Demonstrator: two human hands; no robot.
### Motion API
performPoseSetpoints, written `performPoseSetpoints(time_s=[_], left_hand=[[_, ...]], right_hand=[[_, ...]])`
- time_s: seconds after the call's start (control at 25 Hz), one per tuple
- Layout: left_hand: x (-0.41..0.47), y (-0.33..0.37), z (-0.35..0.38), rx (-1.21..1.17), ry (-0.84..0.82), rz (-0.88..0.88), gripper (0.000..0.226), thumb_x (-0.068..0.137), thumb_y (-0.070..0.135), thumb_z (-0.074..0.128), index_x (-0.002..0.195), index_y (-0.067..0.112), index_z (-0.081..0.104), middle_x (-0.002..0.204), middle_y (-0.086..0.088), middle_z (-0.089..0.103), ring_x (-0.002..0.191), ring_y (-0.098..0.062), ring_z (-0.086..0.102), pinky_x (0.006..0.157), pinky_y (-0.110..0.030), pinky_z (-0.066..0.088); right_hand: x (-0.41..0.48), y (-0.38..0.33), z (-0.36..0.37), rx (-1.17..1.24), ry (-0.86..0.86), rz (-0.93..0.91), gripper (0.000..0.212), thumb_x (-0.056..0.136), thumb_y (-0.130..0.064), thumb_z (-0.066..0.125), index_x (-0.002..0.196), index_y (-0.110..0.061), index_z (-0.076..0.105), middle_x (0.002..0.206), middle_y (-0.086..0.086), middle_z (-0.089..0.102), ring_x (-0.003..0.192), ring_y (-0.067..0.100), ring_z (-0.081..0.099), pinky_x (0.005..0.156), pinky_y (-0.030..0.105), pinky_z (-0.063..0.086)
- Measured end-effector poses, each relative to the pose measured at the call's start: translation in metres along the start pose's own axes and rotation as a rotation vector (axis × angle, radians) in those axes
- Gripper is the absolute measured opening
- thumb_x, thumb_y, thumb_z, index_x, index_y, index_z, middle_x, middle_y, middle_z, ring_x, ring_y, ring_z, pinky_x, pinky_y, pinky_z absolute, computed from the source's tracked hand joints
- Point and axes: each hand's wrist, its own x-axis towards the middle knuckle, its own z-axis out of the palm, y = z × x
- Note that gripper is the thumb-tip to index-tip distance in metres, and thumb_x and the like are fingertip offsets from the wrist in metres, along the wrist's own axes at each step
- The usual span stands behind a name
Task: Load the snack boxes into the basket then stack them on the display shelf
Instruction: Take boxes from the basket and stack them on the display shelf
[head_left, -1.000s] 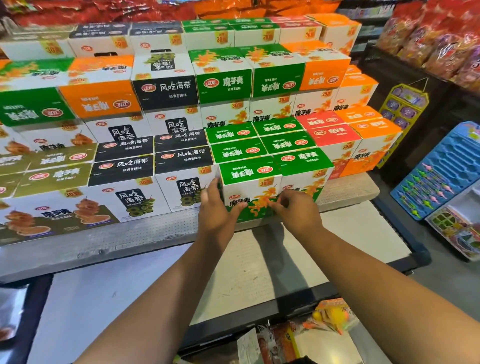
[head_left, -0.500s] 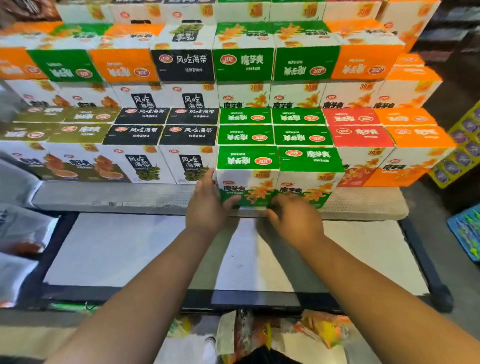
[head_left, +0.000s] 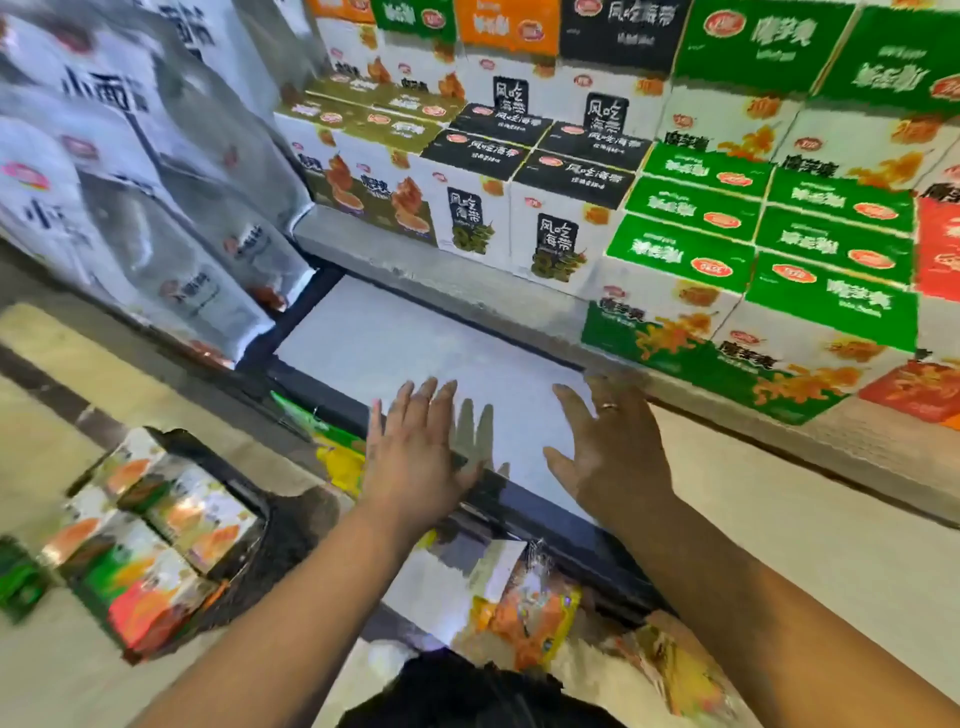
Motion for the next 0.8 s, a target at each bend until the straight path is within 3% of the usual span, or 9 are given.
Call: performPoseSetpoints(time_s=[0.08,0.2,0.4,0.48,0.6,0.8], left_hand=[[-0.023,-0.026,-0.007,-0.007,-0.001,-0.092,0.089,0.083,0.06,0.06,0.154,0.021,0.022,0.16,-0.003,0.027,0.15,-0.027,0.015,0.12,-0.05,0.003],[-0.06,-0.071,-0.014,0.012,0.046,-0.196,0.089,0.076,0.06,0.068,0.149,0.022,0.034,0.153,-0.005,0.039,0.145,-0.029,0.029,0.117,-0.056,0.016],[-0.125,-0.162,-0.026,0.007,0.071,-0.379,0.088,0.072,0.064,0.058,0.145,0.018,0.042,0.146,-0.01,0.047,0.138,-0.034,0.04,0.111,-0.059,0.028],[-0.156,-0.203,-0.033,0.011,0.067,-0.434,0.088,0.074,0.065,0.053,0.146,0.018,0.04,0.149,-0.011,0.044,0.141,-0.034,0.035,0.114,-0.057,0.025],[-0.208,-0.269,-0.039,-0.06,0.051,-0.505,0.089,0.081,0.061,0.06,0.153,0.024,0.025,0.159,-0.007,0.026,0.149,-0.03,0.017,0.12,-0.049,0.008],[-0.274,-0.364,-0.049,-0.063,0.068,-0.607,0.092,0.079,0.061,0.065,0.153,0.025,0.025,0.157,-0.008,0.029,0.147,-0.031,0.021,0.119,-0.048,0.014]], right_hand=[[0.004,-0.028,0.01,-0.004,-0.014,-0.108,0.073,0.072,-0.043,0.08,0.135,-0.015,0.056,0.14,0.023,0.05,0.125,0.046,0.049,0.103,0.058,0.041],[0.008,-0.081,0.019,0.004,-0.043,-0.204,0.074,0.066,-0.042,0.084,0.13,-0.014,0.06,0.134,0.024,0.055,0.118,0.047,0.054,0.095,0.058,0.046],[0.003,-0.192,0.035,0.01,-0.047,-0.354,0.069,0.07,-0.051,0.06,0.127,-0.013,0.063,0.13,0.023,0.058,0.113,0.046,0.057,0.093,0.056,0.046],[-0.007,-0.244,0.045,0.016,-0.084,-0.377,0.068,0.072,-0.05,0.068,0.131,-0.017,0.059,0.136,0.02,0.055,0.121,0.044,0.053,0.1,0.056,0.043],[-0.021,-0.324,0.064,0.054,-0.132,-0.443,0.075,0.068,-0.05,0.075,0.133,-0.019,0.055,0.137,0.02,0.053,0.124,0.042,0.05,0.103,0.056,0.042],[-0.041,-0.435,0.096,0.168,-0.187,-0.498,0.073,0.064,-0.046,0.071,0.128,-0.012,0.06,0.129,0.026,0.057,0.112,0.047,0.057,0.094,0.056,0.049]])
